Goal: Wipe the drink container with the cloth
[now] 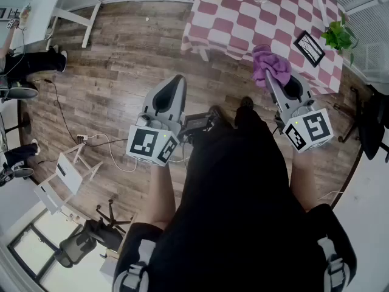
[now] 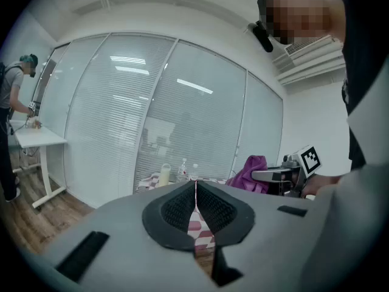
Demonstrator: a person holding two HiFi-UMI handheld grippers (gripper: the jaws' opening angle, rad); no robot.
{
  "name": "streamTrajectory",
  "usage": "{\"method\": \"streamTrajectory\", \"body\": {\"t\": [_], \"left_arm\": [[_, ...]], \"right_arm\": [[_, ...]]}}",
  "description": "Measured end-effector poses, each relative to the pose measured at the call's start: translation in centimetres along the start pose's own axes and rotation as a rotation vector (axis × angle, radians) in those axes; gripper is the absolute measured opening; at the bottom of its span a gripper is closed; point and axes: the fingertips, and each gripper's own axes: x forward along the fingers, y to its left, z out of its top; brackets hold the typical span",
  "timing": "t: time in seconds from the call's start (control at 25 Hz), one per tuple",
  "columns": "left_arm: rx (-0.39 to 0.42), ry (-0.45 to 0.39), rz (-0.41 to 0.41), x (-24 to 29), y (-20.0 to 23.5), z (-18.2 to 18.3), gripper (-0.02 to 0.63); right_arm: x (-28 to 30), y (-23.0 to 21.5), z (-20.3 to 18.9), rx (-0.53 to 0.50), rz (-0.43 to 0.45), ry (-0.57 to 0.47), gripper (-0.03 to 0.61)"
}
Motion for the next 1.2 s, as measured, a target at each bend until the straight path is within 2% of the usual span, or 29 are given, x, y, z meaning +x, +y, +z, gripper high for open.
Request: {"method": "streamTrajectory", "body": {"t": [0.52,0.68,0.84,1.04,1.2], "left_arm": [[0.031,0.026,-0.049,1.3,-0.8,-0.2,0.037],[0.007,0.043,-0.051,2.2,-0.5,-0.9,0.037],[-0.004,0.051,-0.054,4.7,-0.1,-1.0,0.035],[0.027,0.037,-0.009,8.5,0.9,1.5,0.037],[0.042,0.014,0.048,11.3,2.8,4.6,0.037]], "right_arm": [[-0.3,0.3,0.3,0.011,0.007,-0.026,0.089],[0.3,-0.2,-0.2,0.017,0.004,-0.005,0.094],[1.6,-1.9,-0.3,0.016,0.042,0.009,0.095],[5.0,-5.6,0.5,0.010,0.101,0.000,0.096],[8.7,-8.3,3.5,-0.008,0.161,-0.042,0.095]]}}
